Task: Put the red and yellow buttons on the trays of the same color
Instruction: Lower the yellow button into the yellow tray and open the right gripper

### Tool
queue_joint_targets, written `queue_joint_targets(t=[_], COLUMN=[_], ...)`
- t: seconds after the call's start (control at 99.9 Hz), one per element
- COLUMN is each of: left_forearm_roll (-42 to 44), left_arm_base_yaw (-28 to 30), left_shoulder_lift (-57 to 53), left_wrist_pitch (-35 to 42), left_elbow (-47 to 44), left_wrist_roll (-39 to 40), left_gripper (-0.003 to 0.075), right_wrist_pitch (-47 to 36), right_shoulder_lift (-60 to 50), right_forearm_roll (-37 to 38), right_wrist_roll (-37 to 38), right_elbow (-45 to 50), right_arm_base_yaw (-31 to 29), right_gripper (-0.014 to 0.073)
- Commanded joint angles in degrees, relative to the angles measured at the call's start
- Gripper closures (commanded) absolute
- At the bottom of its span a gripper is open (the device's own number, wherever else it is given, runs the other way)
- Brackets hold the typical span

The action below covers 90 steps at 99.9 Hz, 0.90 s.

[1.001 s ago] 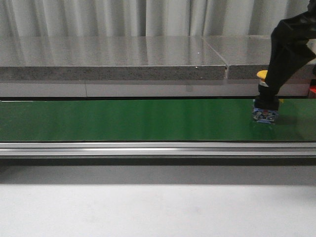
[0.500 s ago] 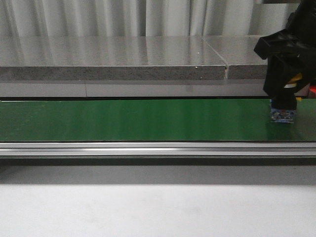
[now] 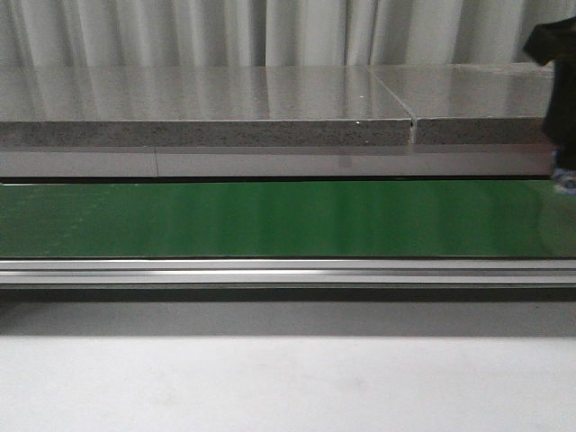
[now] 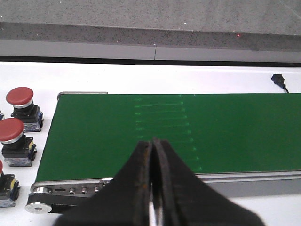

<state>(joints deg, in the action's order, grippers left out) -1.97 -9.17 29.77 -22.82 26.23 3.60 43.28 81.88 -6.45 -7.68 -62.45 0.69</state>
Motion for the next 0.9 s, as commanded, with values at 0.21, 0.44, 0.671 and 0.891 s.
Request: queue_joint_targets(t=[0.21,0.44,0.671,0.891], left_forearm_roll=[-0.6,-0.6,-0.6,-0.6], left_arm_base_yaw=[-0.5,-0.5,-0.5,-0.5], left_shoulder_lift=[0.2,0.2,0.2,0.2], left_wrist_pitch=[4.4,4.4,4.4,4.4], left_elbow=[1.7,1.7,1.7,1.7], left_wrist_roll=[0.1,0.1,0.1,0.1], left_gripper=[0.0739,0.0739,0.0739,0.0739], right_wrist_pitch=[2.2,-2.4,-9.4,-11.2], right_shoulder_lift=[-7.1,-7.1,-6.7,-1.9], right_forearm_roll=[-0.3,-0.7,-1.3,-2.0], right_wrist_roll=[0.2,2.8,5.8,5.8], right_elbow=[-1.6,2.2,7.0,8.1], right_arm_base_yaw=[-17.0,-28.0,-34.5,-34.8], right_gripper=[0.0452,0.0452,0.0452,0.0452])
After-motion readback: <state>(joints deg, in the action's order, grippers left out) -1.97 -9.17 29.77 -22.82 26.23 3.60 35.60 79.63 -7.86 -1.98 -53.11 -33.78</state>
